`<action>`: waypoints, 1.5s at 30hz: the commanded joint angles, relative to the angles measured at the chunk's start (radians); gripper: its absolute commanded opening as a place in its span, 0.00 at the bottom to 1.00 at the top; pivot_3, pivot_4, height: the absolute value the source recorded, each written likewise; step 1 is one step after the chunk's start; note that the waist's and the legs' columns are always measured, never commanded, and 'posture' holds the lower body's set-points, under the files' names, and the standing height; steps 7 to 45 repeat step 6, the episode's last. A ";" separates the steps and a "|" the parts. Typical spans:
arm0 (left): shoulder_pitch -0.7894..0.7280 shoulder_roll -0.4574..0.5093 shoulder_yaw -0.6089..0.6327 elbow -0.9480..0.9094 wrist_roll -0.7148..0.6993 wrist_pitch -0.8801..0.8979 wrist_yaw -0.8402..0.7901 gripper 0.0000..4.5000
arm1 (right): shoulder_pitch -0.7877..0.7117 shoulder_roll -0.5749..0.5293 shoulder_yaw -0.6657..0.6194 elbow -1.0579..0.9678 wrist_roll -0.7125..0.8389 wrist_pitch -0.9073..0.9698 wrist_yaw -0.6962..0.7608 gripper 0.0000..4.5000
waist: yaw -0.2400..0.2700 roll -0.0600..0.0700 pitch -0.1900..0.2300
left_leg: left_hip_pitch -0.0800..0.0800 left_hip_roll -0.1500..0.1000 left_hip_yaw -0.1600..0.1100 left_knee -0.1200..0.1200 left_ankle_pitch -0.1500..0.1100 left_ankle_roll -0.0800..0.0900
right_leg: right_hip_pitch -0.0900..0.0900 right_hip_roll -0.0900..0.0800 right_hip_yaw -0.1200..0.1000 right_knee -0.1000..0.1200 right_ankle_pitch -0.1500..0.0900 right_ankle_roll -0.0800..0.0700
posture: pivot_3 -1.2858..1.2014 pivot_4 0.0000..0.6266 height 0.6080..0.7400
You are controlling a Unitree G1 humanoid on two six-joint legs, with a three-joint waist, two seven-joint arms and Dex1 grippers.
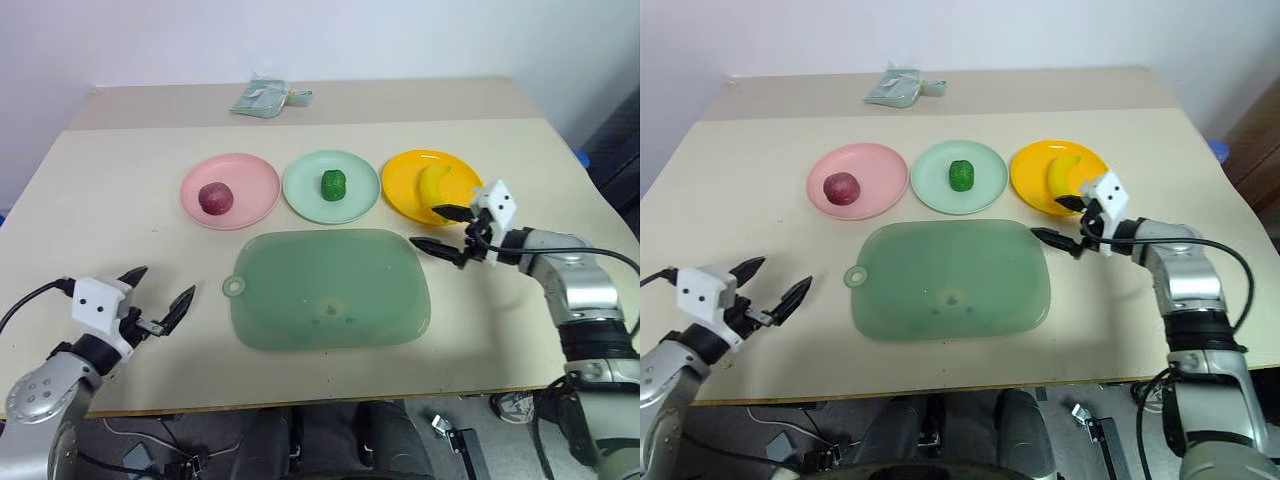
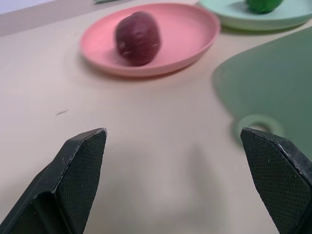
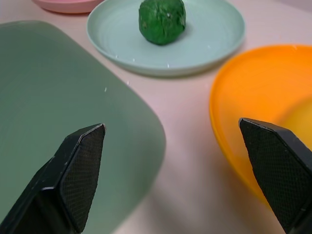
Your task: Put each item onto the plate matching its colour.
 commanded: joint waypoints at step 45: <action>0.080 -0.005 0.091 -0.054 0.003 -0.009 0.023 1.00 | -0.004 -0.029 -0.014 -0.012 0.004 -0.008 0.048 0.99 | 0.001 0.000 0.000 | 0.000 0.000 0.000 0.000 0.000 0.000 | 0.000 -0.003 0.001 0.000 0.000 0.000 | 0.52 0.24 1.00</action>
